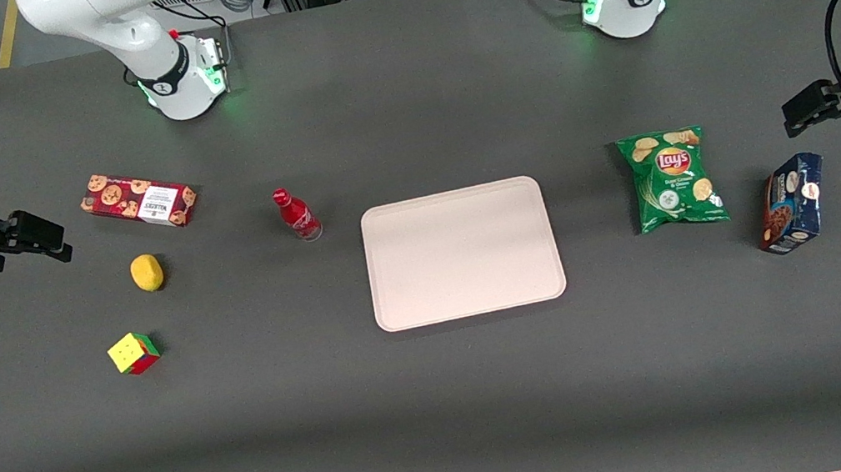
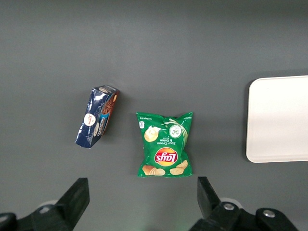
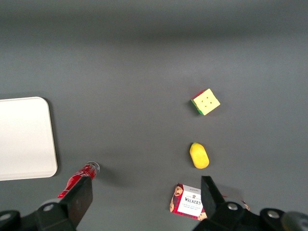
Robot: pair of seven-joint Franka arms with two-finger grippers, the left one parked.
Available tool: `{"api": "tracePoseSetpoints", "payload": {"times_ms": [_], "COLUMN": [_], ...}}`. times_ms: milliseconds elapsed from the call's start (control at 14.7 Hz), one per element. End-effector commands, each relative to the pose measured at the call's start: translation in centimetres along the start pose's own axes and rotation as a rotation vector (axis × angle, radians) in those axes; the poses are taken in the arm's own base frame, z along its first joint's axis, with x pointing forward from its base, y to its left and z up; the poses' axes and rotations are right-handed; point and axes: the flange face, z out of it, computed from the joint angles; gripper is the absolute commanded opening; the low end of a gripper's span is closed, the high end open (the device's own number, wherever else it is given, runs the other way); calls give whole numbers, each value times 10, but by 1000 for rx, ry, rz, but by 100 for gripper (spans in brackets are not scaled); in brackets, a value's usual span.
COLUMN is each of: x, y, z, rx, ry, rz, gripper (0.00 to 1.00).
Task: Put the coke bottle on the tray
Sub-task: 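Move the open right gripper toward the red Coca-Cola bottle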
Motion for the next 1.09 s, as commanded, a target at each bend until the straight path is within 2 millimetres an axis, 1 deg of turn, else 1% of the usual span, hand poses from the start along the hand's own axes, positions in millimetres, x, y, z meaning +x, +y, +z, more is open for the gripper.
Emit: {"api": "tracePoseSetpoints", "payload": {"times_ms": [0,68,204,272,340,476,544,680,883,951,1019], "x": [4,4,2,-1,-5,-14,-22,-41,-67,-79,-87], "y": [0,-3,-17,-29,-47,-74,-100,-144,-193,-207,-217], "z": [-6,-11,-18,-19,-20,-19,-14,9,50,65,74], "rx": [-15,-13,-7,0,7,8,3,-14,-28,-35,-38], "ry": [-2,9,21,20,20,4,-16,-71,-113,-115,-114], "rz": [-14,-14,-38,-58,-81,-32,-24,-35,-41,-43,-48], "gripper": [100,100,100,100,100,100,100,100,100,100,100]}}
